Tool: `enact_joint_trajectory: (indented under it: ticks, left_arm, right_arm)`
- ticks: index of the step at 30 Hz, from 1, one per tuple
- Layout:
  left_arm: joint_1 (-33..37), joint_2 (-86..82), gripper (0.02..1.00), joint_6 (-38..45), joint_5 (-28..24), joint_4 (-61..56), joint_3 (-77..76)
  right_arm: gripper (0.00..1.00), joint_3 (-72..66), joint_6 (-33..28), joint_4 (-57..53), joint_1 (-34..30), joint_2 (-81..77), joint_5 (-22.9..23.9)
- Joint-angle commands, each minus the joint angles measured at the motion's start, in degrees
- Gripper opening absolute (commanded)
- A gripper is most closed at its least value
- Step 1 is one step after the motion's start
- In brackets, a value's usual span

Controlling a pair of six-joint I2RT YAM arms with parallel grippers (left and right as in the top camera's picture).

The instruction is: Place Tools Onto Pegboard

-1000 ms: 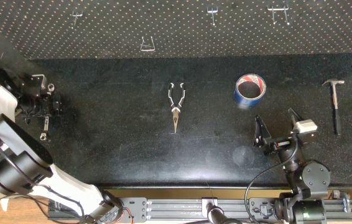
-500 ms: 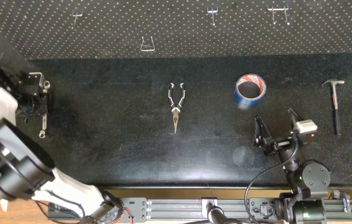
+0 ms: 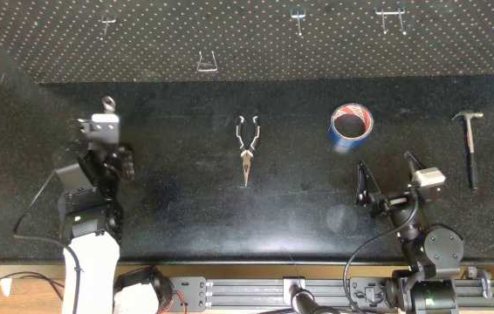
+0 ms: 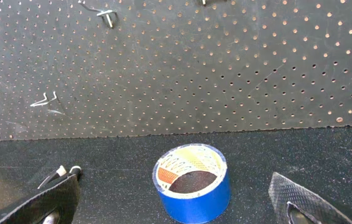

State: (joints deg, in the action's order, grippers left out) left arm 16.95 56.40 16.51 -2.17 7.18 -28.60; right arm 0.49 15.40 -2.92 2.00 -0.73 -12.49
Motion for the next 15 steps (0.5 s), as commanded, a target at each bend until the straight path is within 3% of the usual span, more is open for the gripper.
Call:
enact_joint_trajectory:
  ticks: [1, 4, 10, 15]
  left_arm:
    - [-0.17, 1.05, 0.025, -5.81, -0.09, -11.58, -0.61]
    - [-0.74, 5.38, 0.027, -5.79, -3.5, -18.14, -0.61]
    - [-7.89, 12.37, 0.025, -5.77, -3.43, -22.23, -6.97]
    - [-8.5, 16.74, 0.027, -5.84, -1.27, -22.21, -15.23]
  right_arm:
    - [0.996, -0.26, 0.63, -0.13, 0.35, 0.5, -0.11]
    - [0.996, -0.26, 0.63, -0.11, 0.35, 0.5, -0.11]
    - [0.996, -0.26, 0.63, -0.11, 0.35, 0.5, -0.11]
    - [0.996, -0.26, 0.63, -0.11, 0.35, 0.5, -0.11]
